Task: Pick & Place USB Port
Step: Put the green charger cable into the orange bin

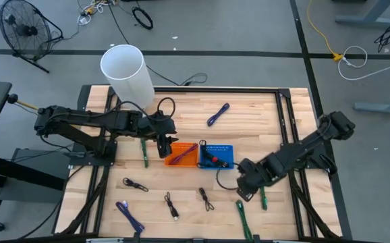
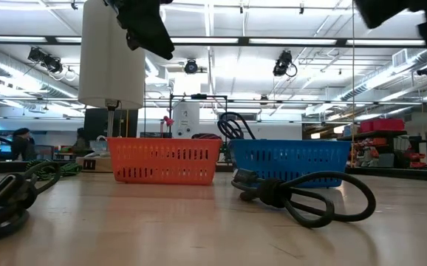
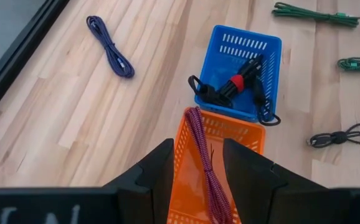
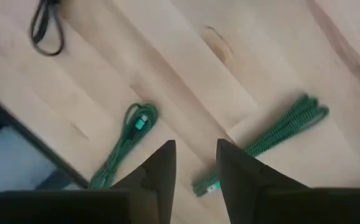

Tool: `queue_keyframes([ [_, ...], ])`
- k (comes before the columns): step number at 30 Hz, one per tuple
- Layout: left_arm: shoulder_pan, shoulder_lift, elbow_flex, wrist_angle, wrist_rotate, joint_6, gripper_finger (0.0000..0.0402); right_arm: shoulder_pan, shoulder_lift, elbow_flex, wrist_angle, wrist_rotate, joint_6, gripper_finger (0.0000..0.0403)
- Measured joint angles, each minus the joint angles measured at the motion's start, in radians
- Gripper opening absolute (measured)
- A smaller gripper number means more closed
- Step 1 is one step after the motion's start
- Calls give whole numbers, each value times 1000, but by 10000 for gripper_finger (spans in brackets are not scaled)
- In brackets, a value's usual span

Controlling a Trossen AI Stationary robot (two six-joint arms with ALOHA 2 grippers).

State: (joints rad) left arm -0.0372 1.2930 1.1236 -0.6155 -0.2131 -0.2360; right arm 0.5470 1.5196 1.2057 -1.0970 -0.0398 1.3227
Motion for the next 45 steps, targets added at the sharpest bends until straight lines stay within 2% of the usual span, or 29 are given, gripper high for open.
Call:
queue_keyframes([
  [7, 0, 0, 0, -4, 0, -23, 142, 128, 0, -7, 4, 127, 210, 134],
  [10, 0, 0, 0, -4, 0, -23, 142, 173, 0, -48, 6, 142, 291, 143],
  [16, 0, 0, 0, -3, 0, -23, 142, 213, 0, -164, 79, 66, 371, 173],
  [23, 0, 0, 0, -2, 0, -24, 142, 214, 0, -297, 247, 76, 430, 211],
  [30, 0, 0, 0, -2, 0, -34, 142, 214, 0, -424, 360, -54, 470, 235],
  [40, 0, 0, 0, -2, 0, -37, 142, 215, -8, -530, 524, -2, 508, 222],
  [43, 0, 0, 0, -2, 0, -36, 142, 214, -6, -534, 506, -5, 535, 195],
  [45, 0, 0, 0, -2, 0, -36, 142, 214, -6, -535, 496, -5, 521, 156],
])
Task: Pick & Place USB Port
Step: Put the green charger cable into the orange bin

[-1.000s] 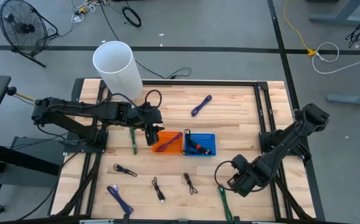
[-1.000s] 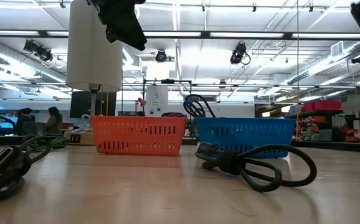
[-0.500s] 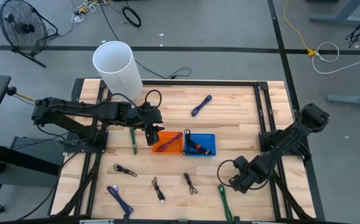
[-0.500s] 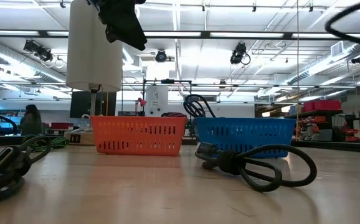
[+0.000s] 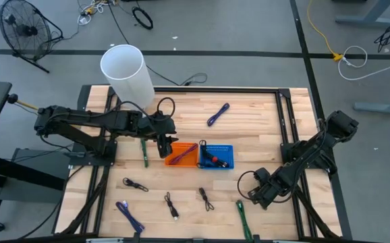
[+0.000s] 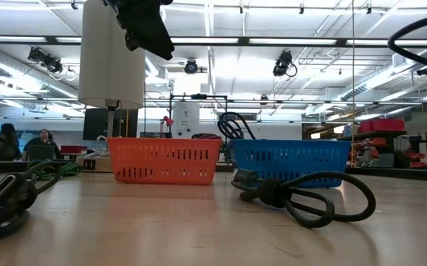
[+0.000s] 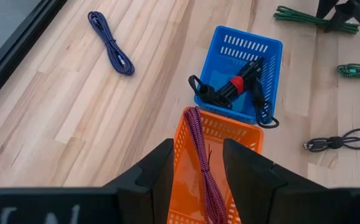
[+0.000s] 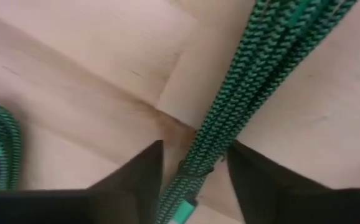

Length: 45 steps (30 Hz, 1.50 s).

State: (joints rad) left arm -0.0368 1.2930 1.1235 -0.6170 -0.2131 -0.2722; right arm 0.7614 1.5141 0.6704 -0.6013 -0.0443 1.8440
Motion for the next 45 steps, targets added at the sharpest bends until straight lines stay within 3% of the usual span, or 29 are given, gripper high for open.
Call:
queue_keyframes([
  [4, 0, 0, 0, 0, 0, -3, 142, 1, 0, -2, -21, 10, -31, 33],
  [10, 0, 1, 0, 5, 0, -5, 142, -5, -40, 9, -53, 53, -77, 12],
  [16, 0, 2, 0, 67, 0, -4, 142, -17, -179, 106, -116, 378, -214, 8],
  [21, 0, 2, 0, 130, 0, -3, 142, -22, -287, 223, -101, 708, -468, 8],
  [24, 0, 2, 0, 186, 9, -1, 142, -21, -320, 271, -10, 880, -704, 8],
  [29, 0, 3, 0, 352, 77, 44, 142, -28, -342, 286, 377, 1081, -1256, 6],
  [32, 0, 3, 0, 484, 146, 73, 142, -52, -339, 286, 583, 1075, -1520, 6],
  [35, 0, 3, 0, 609, 213, 90, 142, -89, -335, 286, 711, 1002, -1698, 6],
  [45, 0, 3, 0, 790, 289, 105, 142, -272, -262, 286, 906, 711, -1879, 6],
])
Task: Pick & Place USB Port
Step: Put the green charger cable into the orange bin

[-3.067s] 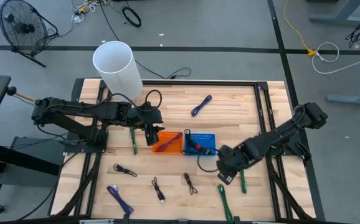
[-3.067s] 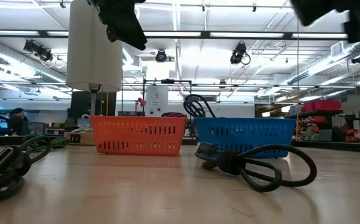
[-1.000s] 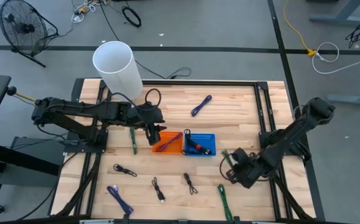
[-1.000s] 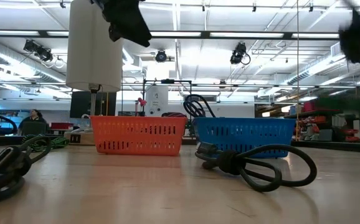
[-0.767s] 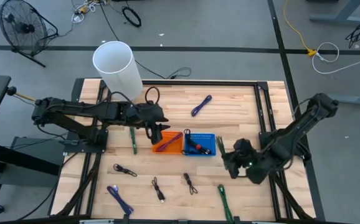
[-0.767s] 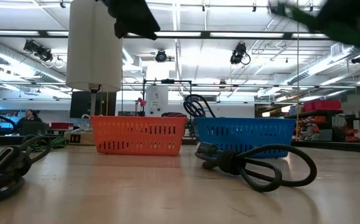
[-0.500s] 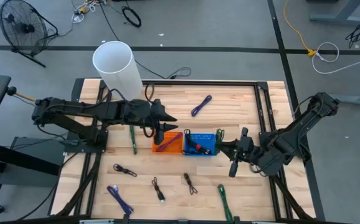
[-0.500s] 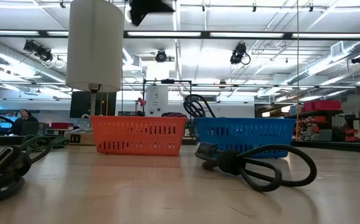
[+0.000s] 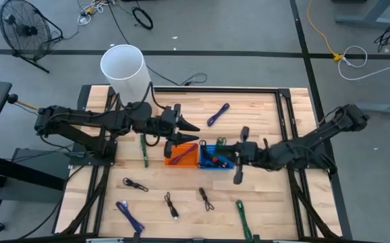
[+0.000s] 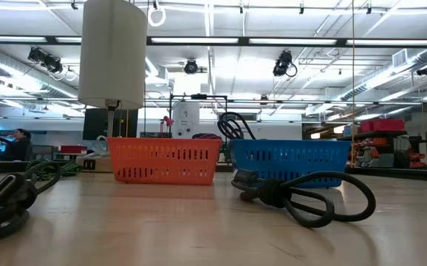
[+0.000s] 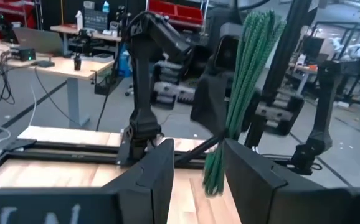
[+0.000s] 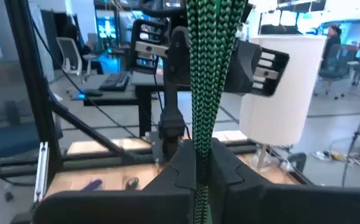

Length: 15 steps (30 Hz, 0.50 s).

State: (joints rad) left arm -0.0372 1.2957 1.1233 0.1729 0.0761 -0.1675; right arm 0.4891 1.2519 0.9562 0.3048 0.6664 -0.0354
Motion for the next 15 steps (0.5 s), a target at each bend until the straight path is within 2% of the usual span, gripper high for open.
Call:
queue_keyframes([
  [5, 0, 0, 0, 2, 0, 46, 142, -84, 36, 0, 63, -62, -32, 6],
  [15, 0, 11, 0, 8, -18, 140, 142, -227, 101, 0, 130, -272, -8, 6],
])
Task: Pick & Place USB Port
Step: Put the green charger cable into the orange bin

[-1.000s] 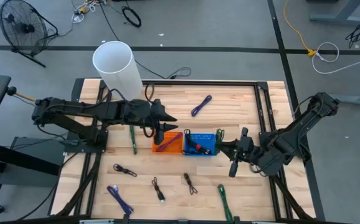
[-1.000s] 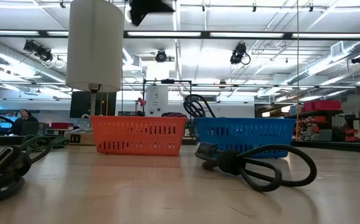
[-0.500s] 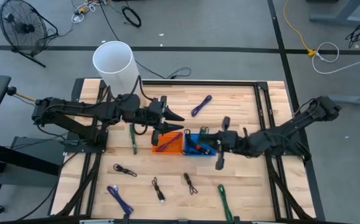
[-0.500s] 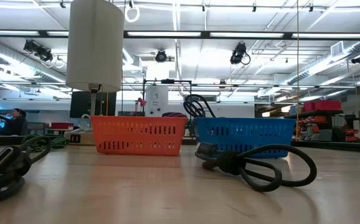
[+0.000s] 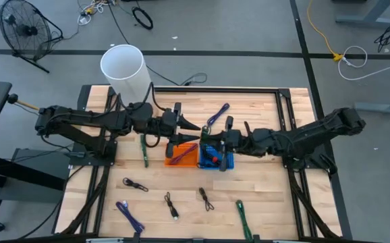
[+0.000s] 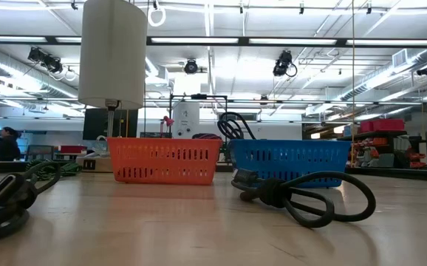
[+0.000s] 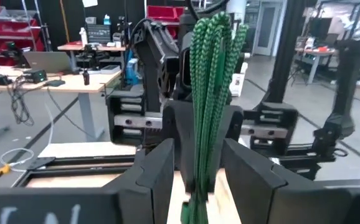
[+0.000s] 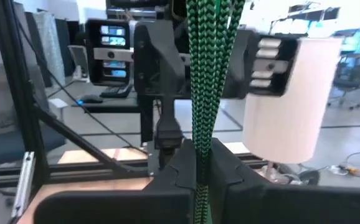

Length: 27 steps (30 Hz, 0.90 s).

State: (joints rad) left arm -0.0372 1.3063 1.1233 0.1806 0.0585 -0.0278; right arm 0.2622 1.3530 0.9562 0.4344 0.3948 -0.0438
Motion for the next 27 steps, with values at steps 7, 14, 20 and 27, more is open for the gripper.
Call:
queue_keyframes([
  [7, 1, 21, 0, 5, -27, 25, 142, -38, 36, 0, 49, -73, 9, 6],
  [14, 0, 37, 0, -4, -29, 41, 115, -53, 38, 0, 23, -74, 10, 7],
  [20, 0, 38, 0, -31, -26, 84, 20, -59, 38, 0, -3, -72, 12, 8],
  [27, 0, 38, 0, -57, -60, 87, 19, -59, 38, 0, -33, -72, 9, 46],
])
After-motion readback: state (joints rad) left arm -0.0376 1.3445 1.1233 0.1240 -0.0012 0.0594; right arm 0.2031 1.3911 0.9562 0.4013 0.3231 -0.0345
